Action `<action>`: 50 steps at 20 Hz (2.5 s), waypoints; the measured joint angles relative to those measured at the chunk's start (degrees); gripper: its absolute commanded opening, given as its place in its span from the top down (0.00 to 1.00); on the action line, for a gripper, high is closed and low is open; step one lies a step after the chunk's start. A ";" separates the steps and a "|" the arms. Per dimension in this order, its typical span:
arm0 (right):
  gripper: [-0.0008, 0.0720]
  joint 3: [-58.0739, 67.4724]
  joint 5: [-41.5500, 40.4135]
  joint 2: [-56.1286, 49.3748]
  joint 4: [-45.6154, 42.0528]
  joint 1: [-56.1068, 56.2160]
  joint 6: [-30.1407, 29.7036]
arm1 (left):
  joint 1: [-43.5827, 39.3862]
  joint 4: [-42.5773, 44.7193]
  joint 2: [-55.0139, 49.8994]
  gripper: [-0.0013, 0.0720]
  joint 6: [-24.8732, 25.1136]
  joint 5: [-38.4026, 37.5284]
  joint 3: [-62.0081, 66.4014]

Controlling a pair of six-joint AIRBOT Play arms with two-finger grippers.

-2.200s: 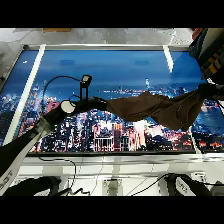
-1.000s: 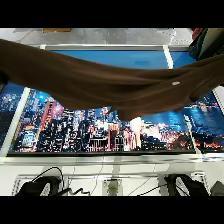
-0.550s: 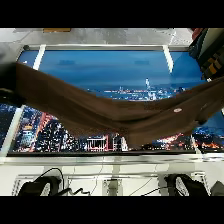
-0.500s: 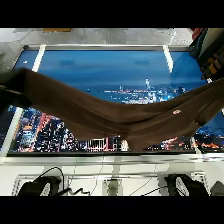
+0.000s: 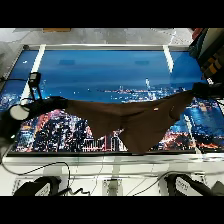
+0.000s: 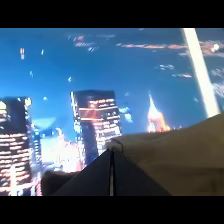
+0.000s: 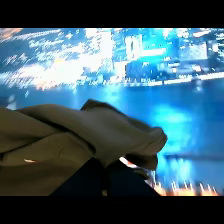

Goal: Fold the clothes and pants, and hang the long-sleeved shirts on hangers.

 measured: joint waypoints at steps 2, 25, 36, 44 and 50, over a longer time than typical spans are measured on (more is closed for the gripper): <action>0.97 -0.81 -5.38 -4.17 1.53 0.00 0.00 | 0.02 -4.26 -3.45 0.97 -0.15 5.68 -0.13; 0.97 -1.64 -33.33 -16.83 8.55 0.48 0.20 | -2.21 -18.10 -16.39 0.97 -0.42 30.93 -0.28; 0.32 -1.66 -39.17 -18.58 9.79 5.81 0.17 | -9.33 -21.14 -24.17 0.06 -0.44 49.16 -0.11; 0.29 -1.55 -37.18 -17.35 6.25 5.64 0.17 | -6.08 -21.09 -18.75 0.04 1.36 38.82 -0.50; 0.30 -1.42 -29.66 -16.70 3.02 1.25 0.13 | 6.29 -16.28 -15.91 0.04 1.95 12.76 -0.74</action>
